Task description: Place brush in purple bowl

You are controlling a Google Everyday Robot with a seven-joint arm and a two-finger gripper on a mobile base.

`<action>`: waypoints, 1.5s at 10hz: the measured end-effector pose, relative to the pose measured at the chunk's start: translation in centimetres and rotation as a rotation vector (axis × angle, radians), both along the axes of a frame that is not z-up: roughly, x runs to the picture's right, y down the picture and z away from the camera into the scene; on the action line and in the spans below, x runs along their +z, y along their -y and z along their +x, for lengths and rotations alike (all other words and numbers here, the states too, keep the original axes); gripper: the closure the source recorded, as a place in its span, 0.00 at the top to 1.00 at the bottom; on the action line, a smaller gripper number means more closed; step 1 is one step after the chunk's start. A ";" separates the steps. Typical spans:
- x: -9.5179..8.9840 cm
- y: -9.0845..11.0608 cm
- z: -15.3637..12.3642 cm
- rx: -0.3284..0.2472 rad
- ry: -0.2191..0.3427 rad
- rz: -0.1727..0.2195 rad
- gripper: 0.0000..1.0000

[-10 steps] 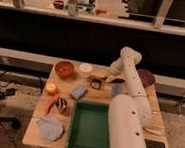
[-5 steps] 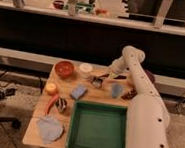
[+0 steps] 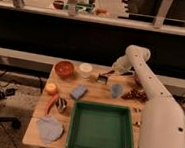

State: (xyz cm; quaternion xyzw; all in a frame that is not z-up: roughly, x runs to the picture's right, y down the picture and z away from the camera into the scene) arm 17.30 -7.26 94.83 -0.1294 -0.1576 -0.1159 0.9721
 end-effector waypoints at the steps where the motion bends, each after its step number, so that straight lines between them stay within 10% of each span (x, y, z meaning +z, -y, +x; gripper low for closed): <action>1: -0.9 0.8 1.0 0.000 -0.029 0.035 0.00; 8: -6.3 4.6 9.1 0.035 -0.238 0.233 0.00; 11: -7.0 4.7 13.0 0.038 -0.341 0.249 0.00; 15: -7.0 4.7 13.0 0.037 -0.345 0.248 0.00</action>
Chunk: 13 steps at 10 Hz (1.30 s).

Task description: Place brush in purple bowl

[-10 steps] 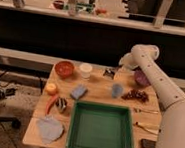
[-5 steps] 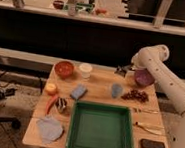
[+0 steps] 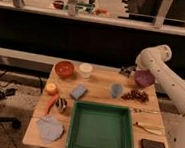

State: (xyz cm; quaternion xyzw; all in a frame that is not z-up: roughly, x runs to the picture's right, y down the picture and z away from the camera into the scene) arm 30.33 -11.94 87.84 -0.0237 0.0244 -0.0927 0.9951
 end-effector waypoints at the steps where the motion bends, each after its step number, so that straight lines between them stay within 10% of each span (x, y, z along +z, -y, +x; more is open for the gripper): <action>1: 0.0 -0.1 0.2 0.002 -0.001 0.000 0.00; 13: 2.9 -1.2 8.7 0.187 -0.132 -0.020 0.00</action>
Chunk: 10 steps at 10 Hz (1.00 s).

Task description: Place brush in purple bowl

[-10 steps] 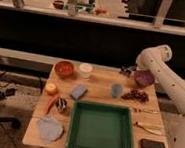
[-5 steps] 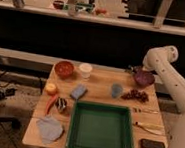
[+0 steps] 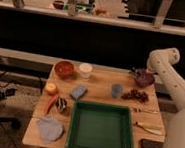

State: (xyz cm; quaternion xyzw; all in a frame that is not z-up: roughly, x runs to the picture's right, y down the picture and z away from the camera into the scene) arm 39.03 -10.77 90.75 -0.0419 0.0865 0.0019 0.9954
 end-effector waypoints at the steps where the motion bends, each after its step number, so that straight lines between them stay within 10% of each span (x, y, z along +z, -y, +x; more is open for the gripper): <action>1: 0.4 0.0 0.3 -0.005 -0.009 -0.003 0.00; 10: 2.2 -1.0 6.7 0.011 -0.133 -0.017 0.00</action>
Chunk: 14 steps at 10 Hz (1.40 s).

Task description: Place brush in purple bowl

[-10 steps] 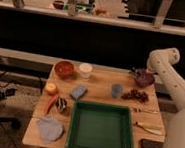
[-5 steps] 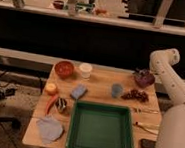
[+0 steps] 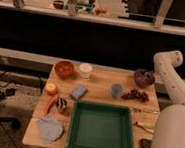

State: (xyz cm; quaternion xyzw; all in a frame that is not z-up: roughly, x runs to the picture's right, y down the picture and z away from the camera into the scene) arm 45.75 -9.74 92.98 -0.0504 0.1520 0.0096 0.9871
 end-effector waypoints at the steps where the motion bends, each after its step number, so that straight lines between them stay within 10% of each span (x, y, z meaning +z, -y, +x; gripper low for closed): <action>1: 0.4 -0.2 -0.2 0.003 0.000 -0.002 0.00; 14: 2.9 -0.6 0.2 -0.020 -0.025 -0.014 0.00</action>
